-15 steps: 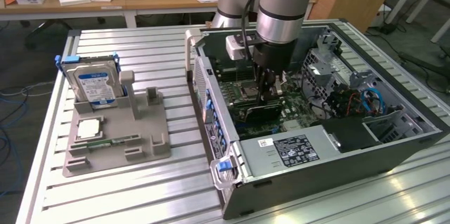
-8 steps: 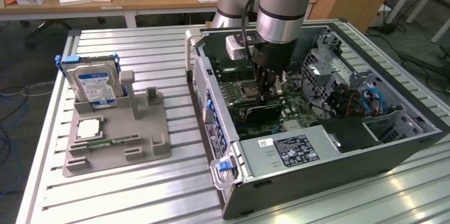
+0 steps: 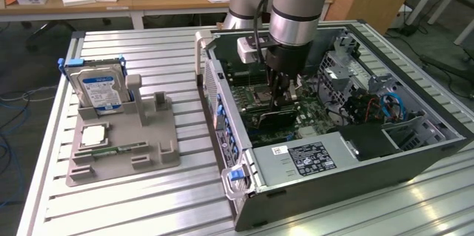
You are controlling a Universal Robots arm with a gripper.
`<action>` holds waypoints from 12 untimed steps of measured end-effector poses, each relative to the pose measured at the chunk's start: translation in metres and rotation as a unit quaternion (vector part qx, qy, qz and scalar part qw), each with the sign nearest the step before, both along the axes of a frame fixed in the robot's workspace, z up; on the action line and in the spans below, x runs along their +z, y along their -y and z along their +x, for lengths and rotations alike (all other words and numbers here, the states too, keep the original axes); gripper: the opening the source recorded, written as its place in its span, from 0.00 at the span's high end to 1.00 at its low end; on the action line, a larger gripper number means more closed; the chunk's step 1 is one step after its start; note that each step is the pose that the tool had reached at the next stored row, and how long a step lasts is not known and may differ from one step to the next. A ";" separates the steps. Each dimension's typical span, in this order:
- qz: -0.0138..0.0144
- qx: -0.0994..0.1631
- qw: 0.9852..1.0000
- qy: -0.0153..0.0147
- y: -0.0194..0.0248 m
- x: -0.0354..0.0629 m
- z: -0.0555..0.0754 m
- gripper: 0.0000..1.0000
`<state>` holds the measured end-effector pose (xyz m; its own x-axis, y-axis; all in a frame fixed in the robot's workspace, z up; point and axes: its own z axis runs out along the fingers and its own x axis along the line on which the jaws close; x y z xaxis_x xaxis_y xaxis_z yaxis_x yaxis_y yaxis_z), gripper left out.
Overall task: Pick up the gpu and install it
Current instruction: 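Press down on the gpu until it lock into place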
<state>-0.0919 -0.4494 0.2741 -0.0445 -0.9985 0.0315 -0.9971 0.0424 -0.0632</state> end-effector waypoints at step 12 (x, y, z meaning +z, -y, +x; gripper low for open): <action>0.000 0.000 0.999 0.035 0.0000 0.0000 -0.036 0.90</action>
<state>-0.1275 -0.4494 0.2740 -0.0463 -0.9985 0.0281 -0.9901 0.0422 -0.1336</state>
